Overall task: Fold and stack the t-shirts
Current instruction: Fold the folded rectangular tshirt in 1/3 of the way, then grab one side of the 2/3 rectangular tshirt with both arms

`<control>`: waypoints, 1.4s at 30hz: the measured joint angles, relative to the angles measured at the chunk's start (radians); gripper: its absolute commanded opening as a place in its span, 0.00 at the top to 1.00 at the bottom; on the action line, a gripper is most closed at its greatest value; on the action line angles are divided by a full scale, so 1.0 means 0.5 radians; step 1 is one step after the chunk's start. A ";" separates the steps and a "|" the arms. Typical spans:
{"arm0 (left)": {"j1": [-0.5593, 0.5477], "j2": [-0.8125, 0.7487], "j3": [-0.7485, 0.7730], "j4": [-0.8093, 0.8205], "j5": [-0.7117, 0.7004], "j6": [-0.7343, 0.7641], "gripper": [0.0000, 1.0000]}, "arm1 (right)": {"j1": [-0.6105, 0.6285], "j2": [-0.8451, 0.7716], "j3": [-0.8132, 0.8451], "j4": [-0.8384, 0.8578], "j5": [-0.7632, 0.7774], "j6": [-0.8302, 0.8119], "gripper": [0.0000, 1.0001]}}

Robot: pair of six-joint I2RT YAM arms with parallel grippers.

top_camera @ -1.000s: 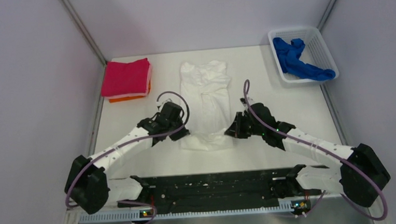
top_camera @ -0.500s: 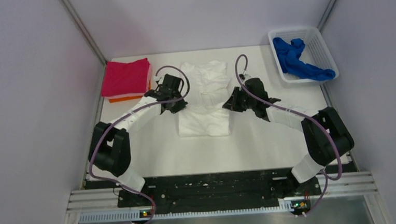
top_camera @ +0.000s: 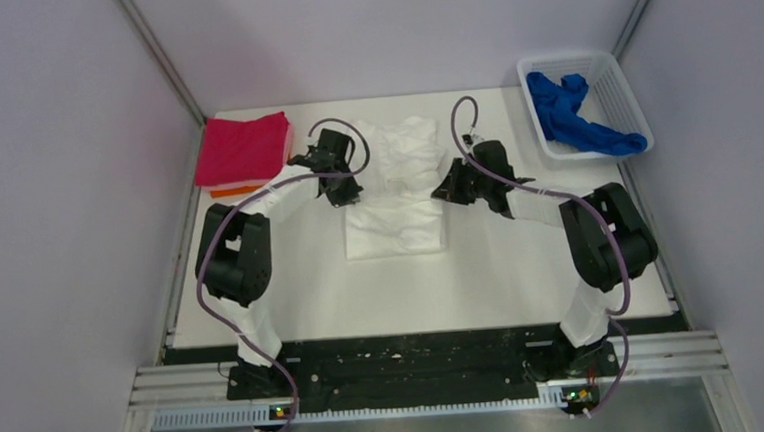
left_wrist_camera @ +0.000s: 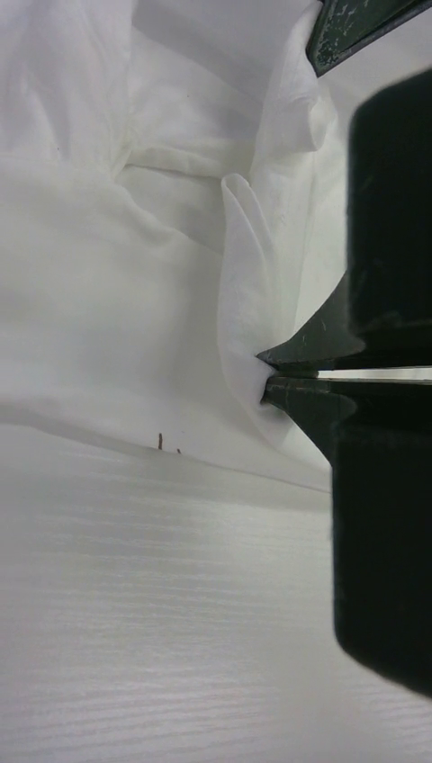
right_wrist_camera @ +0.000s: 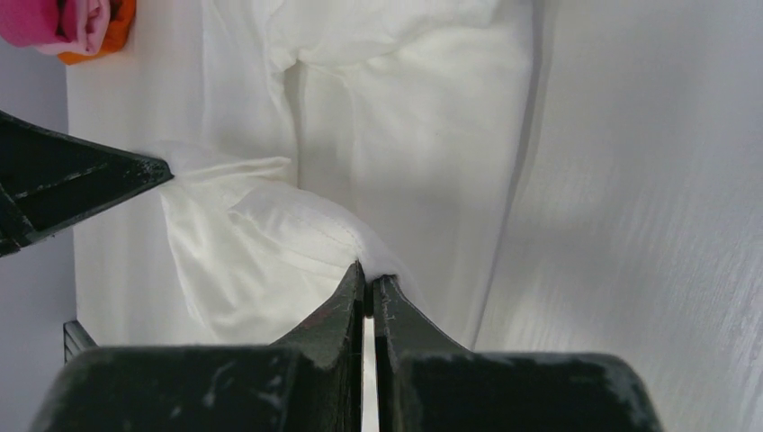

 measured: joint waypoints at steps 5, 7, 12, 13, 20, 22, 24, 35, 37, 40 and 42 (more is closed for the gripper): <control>0.003 0.085 0.092 -0.006 0.056 0.052 0.85 | -0.040 0.082 0.071 -0.002 -0.006 -0.026 0.91; 0.004 0.144 0.162 -0.021 0.066 0.077 0.49 | -0.053 0.124 0.119 -0.002 -0.007 -0.037 0.83; 0.037 0.296 0.436 -0.137 -0.003 0.117 0.06 | -0.086 0.272 0.321 -0.056 -0.005 -0.063 0.43; 0.053 0.304 0.477 -0.147 -0.020 0.122 0.06 | -0.095 0.304 0.381 -0.078 -0.005 -0.087 0.37; 0.148 0.214 0.478 -0.154 -0.042 0.146 0.01 | -0.111 0.269 0.517 -0.117 -0.002 -0.157 0.01; 0.153 0.108 0.358 -0.126 -0.017 0.147 0.01 | -0.111 0.187 0.449 -0.101 -0.035 -0.166 0.01; 0.150 -0.022 0.200 -0.107 0.018 0.146 0.01 | -0.105 0.066 0.314 -0.087 -0.060 -0.168 0.01; 0.112 -0.591 -0.742 -0.052 0.351 0.090 0.01 | 0.196 -0.625 -0.517 -0.248 0.131 -0.030 0.05; 0.104 -0.639 -0.855 -0.047 0.362 0.069 0.06 | 0.215 -0.686 -0.641 -0.230 0.132 0.024 0.08; 0.102 -0.651 -0.947 -0.015 0.399 0.027 0.21 | 0.217 -0.694 -0.737 -0.242 0.151 0.090 0.17; 0.101 -0.650 -0.994 0.021 0.415 0.002 0.25 | 0.218 -0.690 -0.756 -0.226 0.156 0.115 0.22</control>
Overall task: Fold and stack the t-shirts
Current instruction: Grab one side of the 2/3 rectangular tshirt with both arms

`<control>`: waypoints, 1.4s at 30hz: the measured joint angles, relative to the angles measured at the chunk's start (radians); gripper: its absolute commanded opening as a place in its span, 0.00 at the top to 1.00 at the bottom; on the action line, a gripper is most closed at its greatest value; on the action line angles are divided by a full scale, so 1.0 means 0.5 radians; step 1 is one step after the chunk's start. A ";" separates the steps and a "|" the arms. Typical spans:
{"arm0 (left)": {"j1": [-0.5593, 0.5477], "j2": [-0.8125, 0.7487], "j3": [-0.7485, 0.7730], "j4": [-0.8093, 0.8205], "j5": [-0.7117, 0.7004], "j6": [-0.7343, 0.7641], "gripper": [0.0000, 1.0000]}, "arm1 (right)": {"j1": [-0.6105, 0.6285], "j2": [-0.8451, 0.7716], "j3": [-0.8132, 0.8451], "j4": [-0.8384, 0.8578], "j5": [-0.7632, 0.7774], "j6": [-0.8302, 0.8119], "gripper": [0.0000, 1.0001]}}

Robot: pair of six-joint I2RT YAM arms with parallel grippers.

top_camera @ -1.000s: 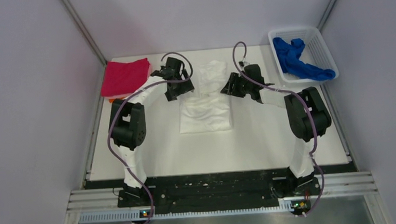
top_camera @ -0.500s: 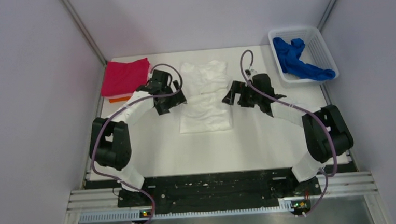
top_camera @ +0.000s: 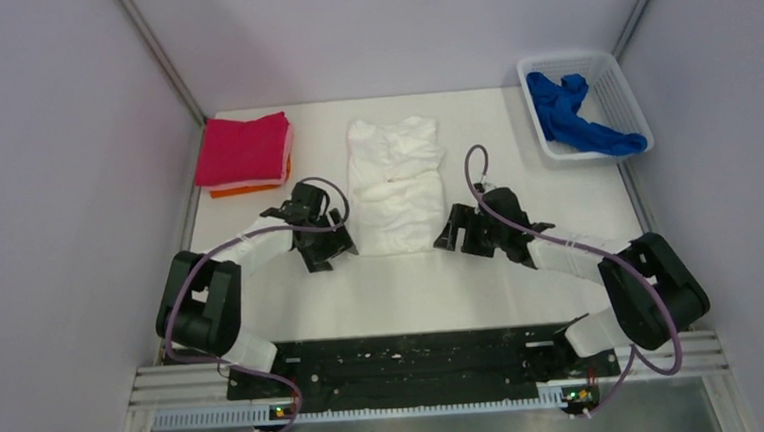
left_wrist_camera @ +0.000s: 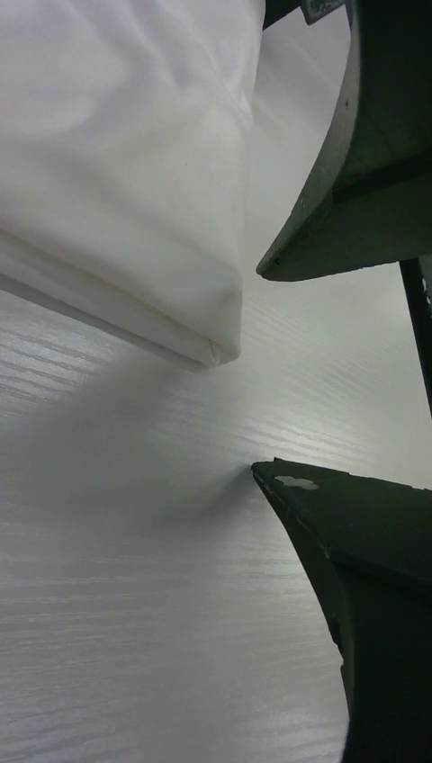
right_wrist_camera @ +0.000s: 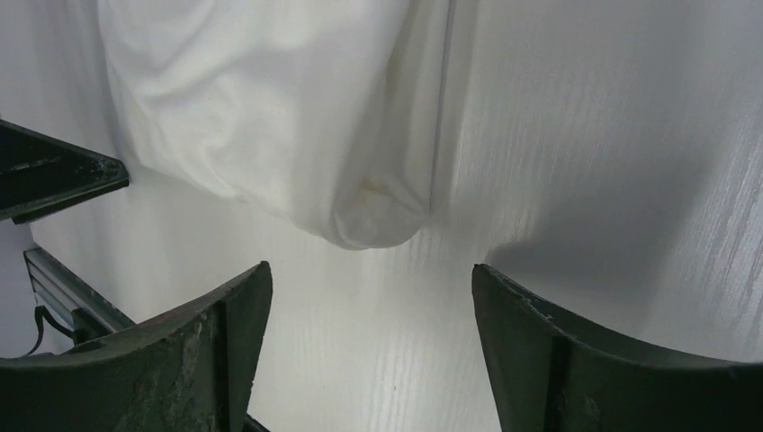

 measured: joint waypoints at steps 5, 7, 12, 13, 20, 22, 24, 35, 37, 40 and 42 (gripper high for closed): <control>-0.007 0.017 -0.033 0.062 0.015 -0.031 0.36 | 0.020 0.080 -0.001 0.115 0.060 0.075 0.34; -0.008 0.040 -0.033 0.095 0.031 -0.040 0.41 | 0.027 0.130 -0.001 0.176 0.071 0.103 0.41; -0.008 0.082 -0.033 0.166 0.056 -0.069 0.56 | 0.034 0.237 -0.001 0.322 0.080 0.168 0.61; -0.008 0.094 -0.033 0.185 0.066 -0.069 0.58 | 0.036 0.254 -0.001 0.343 0.077 0.179 0.63; -0.018 0.156 -0.031 0.286 0.154 -0.079 0.76 | 0.040 0.269 -0.038 0.382 0.070 0.204 0.79; -0.023 0.181 -0.026 0.304 0.171 -0.089 0.89 | 0.041 0.269 -0.044 0.380 0.070 0.202 0.85; -0.025 0.207 -0.018 0.319 0.185 -0.093 1.00 | 0.043 0.270 -0.056 0.378 0.066 0.204 0.89; -0.034 0.210 -0.041 0.403 0.204 -0.088 1.00 | 0.044 0.261 -0.062 0.341 0.047 0.142 1.00; -0.037 0.127 -0.133 0.425 0.179 -0.082 1.00 | 0.048 0.217 -0.072 0.271 0.035 0.101 1.00; -0.049 0.007 -0.260 0.432 0.181 -0.083 1.00 | 0.063 0.105 -0.134 0.161 -0.002 0.051 1.00; -0.076 -0.091 -0.346 0.420 0.169 -0.083 1.00 | 0.092 -0.005 -0.201 0.069 -0.038 0.040 1.00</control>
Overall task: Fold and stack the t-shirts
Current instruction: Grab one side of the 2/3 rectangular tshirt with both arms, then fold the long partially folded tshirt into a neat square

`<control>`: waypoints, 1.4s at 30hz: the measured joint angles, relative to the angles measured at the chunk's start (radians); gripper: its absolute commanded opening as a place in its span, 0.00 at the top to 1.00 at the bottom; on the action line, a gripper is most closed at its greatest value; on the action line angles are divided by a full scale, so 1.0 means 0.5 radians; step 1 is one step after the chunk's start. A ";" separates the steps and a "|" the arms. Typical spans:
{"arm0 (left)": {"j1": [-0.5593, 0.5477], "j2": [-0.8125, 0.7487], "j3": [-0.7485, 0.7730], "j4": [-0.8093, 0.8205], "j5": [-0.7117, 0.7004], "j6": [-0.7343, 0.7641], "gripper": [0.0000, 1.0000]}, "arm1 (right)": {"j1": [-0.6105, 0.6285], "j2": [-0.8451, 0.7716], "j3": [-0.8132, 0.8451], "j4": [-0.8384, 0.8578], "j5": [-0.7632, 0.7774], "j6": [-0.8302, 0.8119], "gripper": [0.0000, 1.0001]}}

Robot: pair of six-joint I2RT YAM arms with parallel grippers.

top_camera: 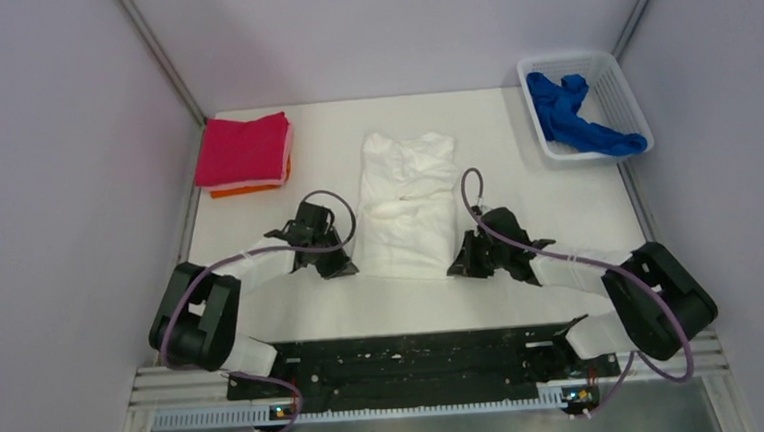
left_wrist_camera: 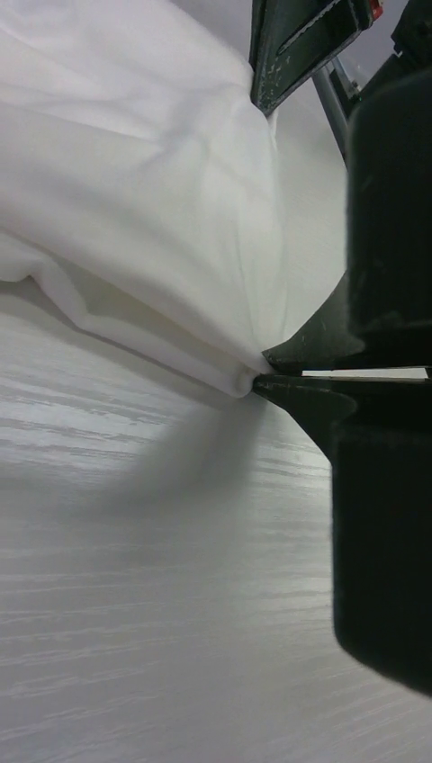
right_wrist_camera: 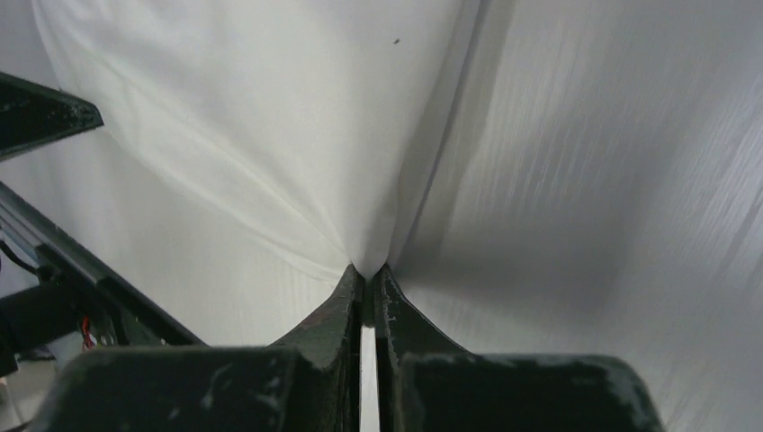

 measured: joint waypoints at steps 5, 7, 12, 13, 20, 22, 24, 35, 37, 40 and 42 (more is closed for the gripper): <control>-0.262 -0.298 -0.194 -0.127 -0.120 -0.058 1.00 | 0.222 -0.323 -0.089 -0.335 -0.034 0.001 1.00; -0.397 -0.476 -0.260 -0.264 -0.171 -0.110 1.00 | 0.314 -0.484 -0.105 -0.492 -0.081 0.008 1.00; -0.611 -1.085 -0.294 -0.578 -0.246 -0.255 1.00 | 0.424 -0.923 -0.127 -0.760 -0.230 0.069 1.00; -0.628 -1.221 -0.292 -0.613 -0.251 -0.275 1.00 | 0.438 -1.014 -0.127 -0.812 -0.269 0.082 1.00; -0.656 -1.749 -0.240 -0.784 -0.243 -0.346 1.00 | 0.475 -1.498 -0.123 -0.967 -0.575 0.263 1.00; -0.658 -1.743 -0.161 -0.814 -0.256 -0.334 1.00 | 0.475 -1.546 -0.109 -0.977 -0.626 0.302 1.00; -0.659 -1.707 -0.067 -0.818 -0.293 -0.302 1.00 | 0.459 -1.556 -0.072 -0.996 -0.661 0.320 1.00; -0.592 -0.964 0.529 -0.529 -0.659 -0.005 1.00 | -0.345 -1.213 0.299 -1.107 -1.023 0.060 1.00; -0.517 -0.785 0.634 -0.465 -0.647 0.049 1.00 | -0.445 -1.087 0.368 -1.118 -1.064 -0.018 1.00; -0.401 -0.556 0.755 -0.378 -0.594 0.105 1.00 | -0.562 -0.927 0.457 -1.106 -1.087 -0.101 1.00; -0.321 -0.388 0.851 -0.322 -0.523 0.135 1.00 | -0.633 -0.845 0.490 -1.056 -1.080 -0.122 1.00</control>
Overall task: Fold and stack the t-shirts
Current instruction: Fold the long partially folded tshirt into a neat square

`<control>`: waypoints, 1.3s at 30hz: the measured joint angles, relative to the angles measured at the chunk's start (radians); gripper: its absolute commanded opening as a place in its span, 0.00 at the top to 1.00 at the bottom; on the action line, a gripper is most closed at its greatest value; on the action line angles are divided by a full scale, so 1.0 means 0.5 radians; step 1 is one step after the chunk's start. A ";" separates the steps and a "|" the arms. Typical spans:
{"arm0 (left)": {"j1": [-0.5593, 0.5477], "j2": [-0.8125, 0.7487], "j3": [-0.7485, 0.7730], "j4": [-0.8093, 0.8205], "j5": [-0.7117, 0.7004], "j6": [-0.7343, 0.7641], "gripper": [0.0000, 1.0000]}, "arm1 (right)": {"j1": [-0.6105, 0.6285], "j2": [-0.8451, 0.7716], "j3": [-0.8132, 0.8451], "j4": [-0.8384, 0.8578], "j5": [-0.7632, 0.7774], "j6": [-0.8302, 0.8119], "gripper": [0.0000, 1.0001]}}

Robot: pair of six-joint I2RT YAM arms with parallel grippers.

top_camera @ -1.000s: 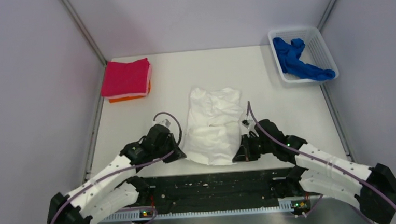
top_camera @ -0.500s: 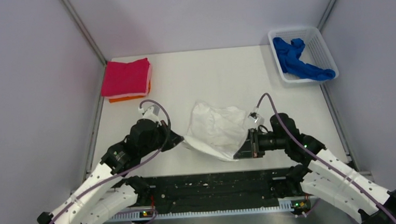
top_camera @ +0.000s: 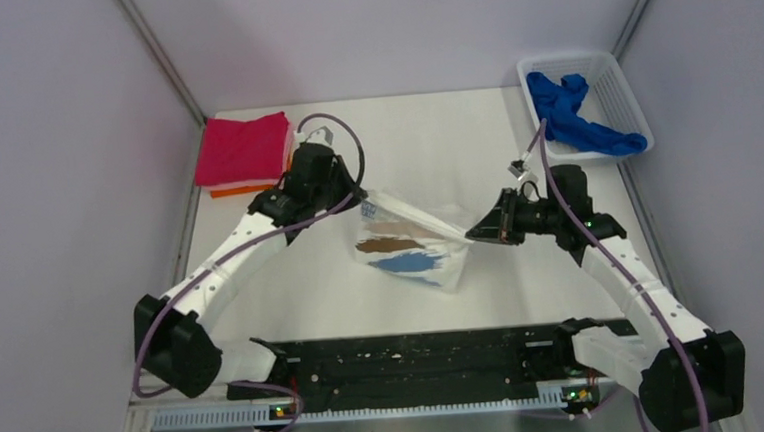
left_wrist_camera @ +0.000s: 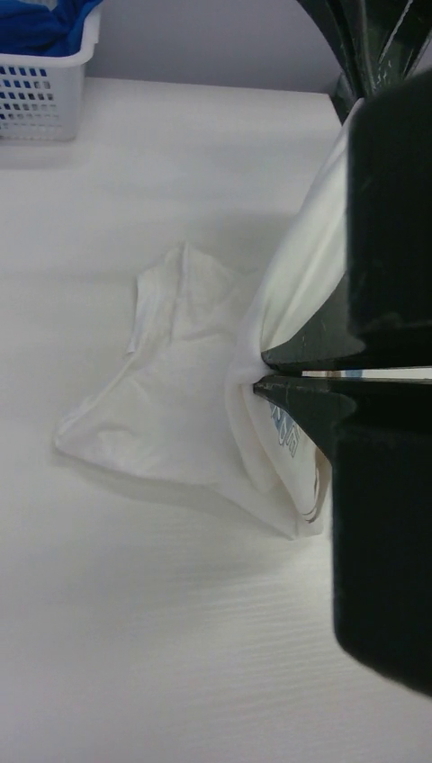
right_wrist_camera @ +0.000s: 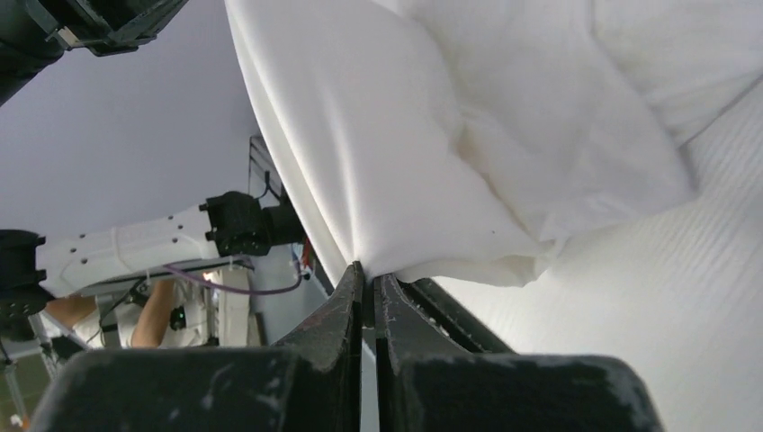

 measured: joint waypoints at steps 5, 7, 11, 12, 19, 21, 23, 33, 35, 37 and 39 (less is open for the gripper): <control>0.081 0.359 0.250 0.062 0.095 0.082 1.00 | -0.137 0.163 -0.001 0.217 0.036 0.017 1.00; 0.092 0.525 0.396 0.061 0.121 0.127 1.00 | -0.188 0.227 -0.002 0.306 0.040 0.033 1.00; 0.110 0.798 0.608 0.066 0.181 0.198 1.00 | -0.256 0.376 -0.002 0.441 0.062 0.043 1.00; 0.114 0.858 0.653 0.062 0.193 0.209 1.00 | -0.266 0.415 -0.005 0.461 0.066 0.044 1.00; 0.125 1.212 0.864 0.035 0.291 0.264 1.00 | -0.327 0.636 -0.053 0.555 0.195 0.027 1.00; 0.127 1.312 0.937 0.029 0.299 0.267 1.00 | -0.328 0.694 -0.053 0.607 0.261 0.020 1.00; 0.131 1.390 0.993 0.027 0.300 0.268 1.00 | -0.329 0.752 -0.053 0.674 0.304 0.022 1.00; 0.175 1.577 1.109 0.028 0.251 0.248 0.63 | -0.337 1.089 0.005 1.012 0.407 0.030 0.85; 0.186 1.612 1.159 0.028 0.236 0.253 0.09 | -0.339 1.205 0.099 1.044 0.433 0.008 0.56; 0.208 1.666 1.242 0.024 0.214 0.269 0.02 | -0.350 1.312 0.209 1.048 0.466 -0.017 0.04; 0.239 1.724 1.354 -0.001 0.191 0.259 0.02 | -0.365 1.381 0.318 1.037 0.497 -0.031 0.01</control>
